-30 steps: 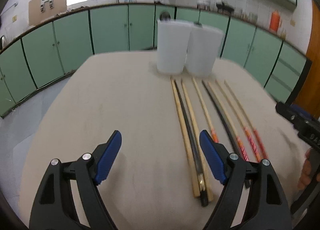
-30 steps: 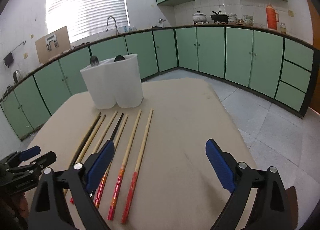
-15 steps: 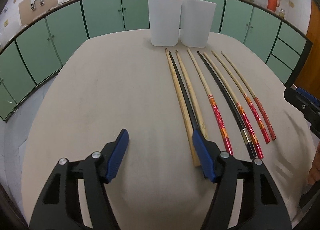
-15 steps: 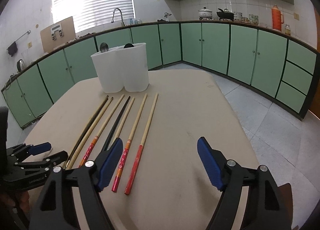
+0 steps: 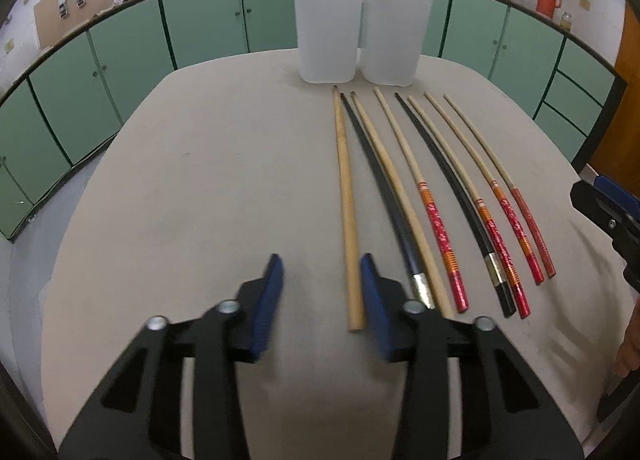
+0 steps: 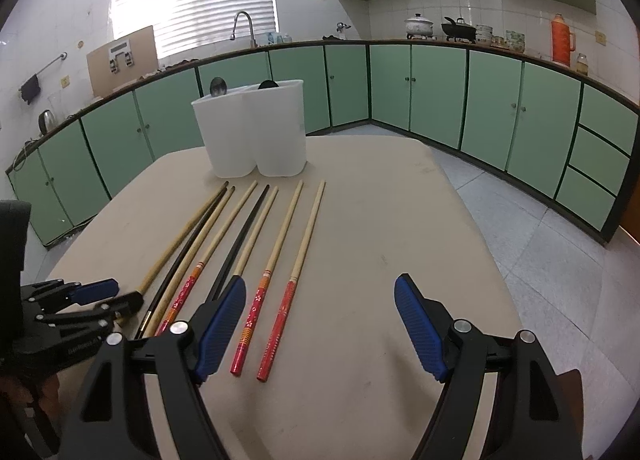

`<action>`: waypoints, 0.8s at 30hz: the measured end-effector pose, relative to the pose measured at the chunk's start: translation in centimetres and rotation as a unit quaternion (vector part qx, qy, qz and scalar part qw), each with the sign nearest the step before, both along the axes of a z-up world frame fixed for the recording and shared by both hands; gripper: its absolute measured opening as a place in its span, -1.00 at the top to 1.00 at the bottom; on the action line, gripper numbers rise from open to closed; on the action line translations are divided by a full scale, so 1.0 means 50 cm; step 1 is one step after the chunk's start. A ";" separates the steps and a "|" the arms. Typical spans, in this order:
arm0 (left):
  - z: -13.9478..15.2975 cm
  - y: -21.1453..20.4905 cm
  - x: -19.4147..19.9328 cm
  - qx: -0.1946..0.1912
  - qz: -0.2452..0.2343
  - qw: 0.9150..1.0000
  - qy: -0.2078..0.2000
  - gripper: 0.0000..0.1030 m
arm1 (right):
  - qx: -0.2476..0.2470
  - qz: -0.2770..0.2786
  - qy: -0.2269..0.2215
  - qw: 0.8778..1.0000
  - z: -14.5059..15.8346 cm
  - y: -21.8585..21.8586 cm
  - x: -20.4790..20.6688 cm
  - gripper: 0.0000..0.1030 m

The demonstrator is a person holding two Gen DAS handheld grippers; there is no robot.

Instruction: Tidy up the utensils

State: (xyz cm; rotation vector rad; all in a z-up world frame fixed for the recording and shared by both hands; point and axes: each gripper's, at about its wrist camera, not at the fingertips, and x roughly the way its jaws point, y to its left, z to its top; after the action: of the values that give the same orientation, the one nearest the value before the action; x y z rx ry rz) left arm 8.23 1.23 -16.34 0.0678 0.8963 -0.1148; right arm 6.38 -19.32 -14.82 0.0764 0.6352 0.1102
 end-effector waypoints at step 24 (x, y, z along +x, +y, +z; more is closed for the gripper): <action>0.003 0.055 0.025 -0.007 0.043 0.999 0.000 0.79 | -0.007 0.046 0.078 0.996 -0.045 0.037 0.028 0.41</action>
State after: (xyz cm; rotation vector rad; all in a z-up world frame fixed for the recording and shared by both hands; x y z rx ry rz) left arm 9.48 3.98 -16.20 0.0167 0.8962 -0.0416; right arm 7.78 -17.48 -17.08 0.0430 0.7956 0.1908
